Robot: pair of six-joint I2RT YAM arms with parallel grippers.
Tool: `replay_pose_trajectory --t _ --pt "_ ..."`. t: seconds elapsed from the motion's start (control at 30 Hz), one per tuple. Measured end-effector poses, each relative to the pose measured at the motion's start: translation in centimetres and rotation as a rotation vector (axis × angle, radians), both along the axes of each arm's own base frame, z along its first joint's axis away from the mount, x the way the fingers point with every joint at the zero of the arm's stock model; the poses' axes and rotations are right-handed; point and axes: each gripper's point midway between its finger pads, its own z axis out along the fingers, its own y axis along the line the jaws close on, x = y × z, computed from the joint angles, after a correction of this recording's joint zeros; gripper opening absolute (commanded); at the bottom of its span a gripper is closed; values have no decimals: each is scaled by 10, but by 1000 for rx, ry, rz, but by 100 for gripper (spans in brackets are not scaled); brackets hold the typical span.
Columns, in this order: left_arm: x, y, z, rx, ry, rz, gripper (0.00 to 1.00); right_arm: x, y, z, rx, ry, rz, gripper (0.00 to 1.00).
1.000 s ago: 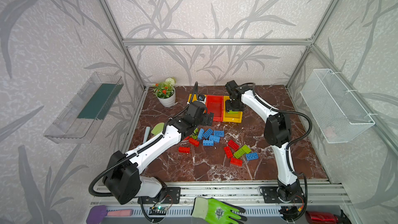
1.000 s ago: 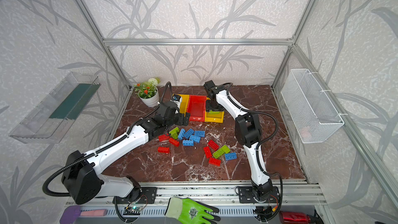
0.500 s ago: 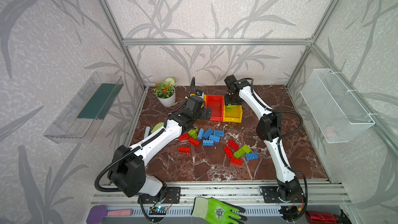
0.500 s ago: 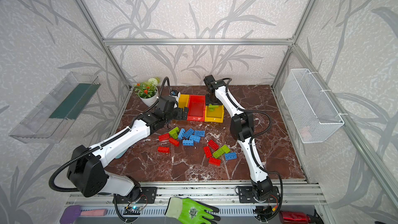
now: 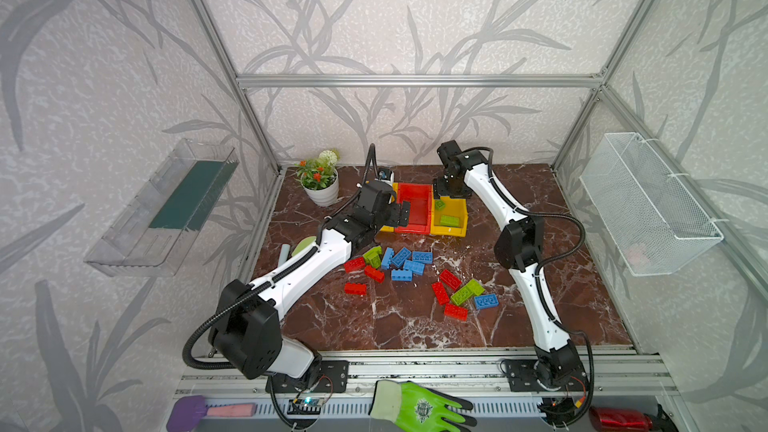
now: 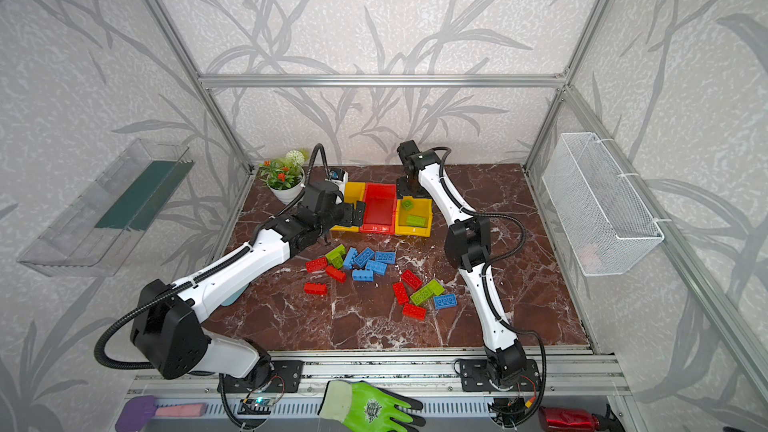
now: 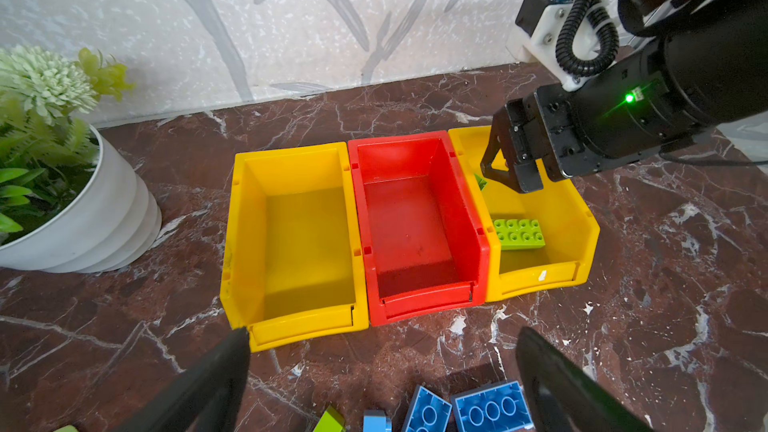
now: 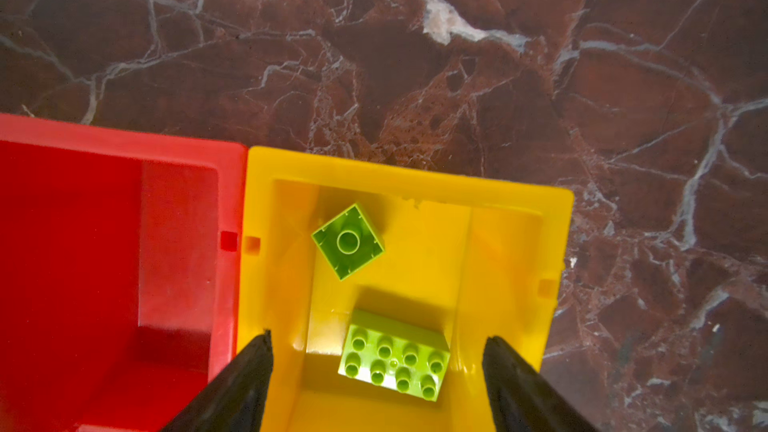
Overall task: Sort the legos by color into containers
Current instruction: 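Carry the lime-green brick over the yellow bin and open the right gripper, then move the right gripper back down to grasp another lime-green brick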
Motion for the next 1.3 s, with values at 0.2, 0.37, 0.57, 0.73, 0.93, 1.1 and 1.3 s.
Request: replay_pose_trajectory --t 0.2,0.37,0.57,0.73,0.93,1.1,1.3 --pt "-14 -7 -10 -42 32 -18 99 -55 -13 21 -10 58 38 80" --pt "-37 -19 -25 -60 71 -45 99 -125 -30 37 36 67 64 78" --pt "-69 -39 -24 -78 74 -88 99 -202 -54 12 72 132 50 77" --pt "-100 -62 -21 -78 62 -125 99 -257 -74 -32 67 235 20 75" --pt "-136 -71 -23 -59 56 -140 99 -292 -83 -71 66 315 5 71" --pt "-146 -60 -21 -58 37 -100 99 -296 -83 -80 72 318 7 69" --pt "-148 -45 -19 -56 14 -52 99 -293 -82 -80 73 304 15 67"
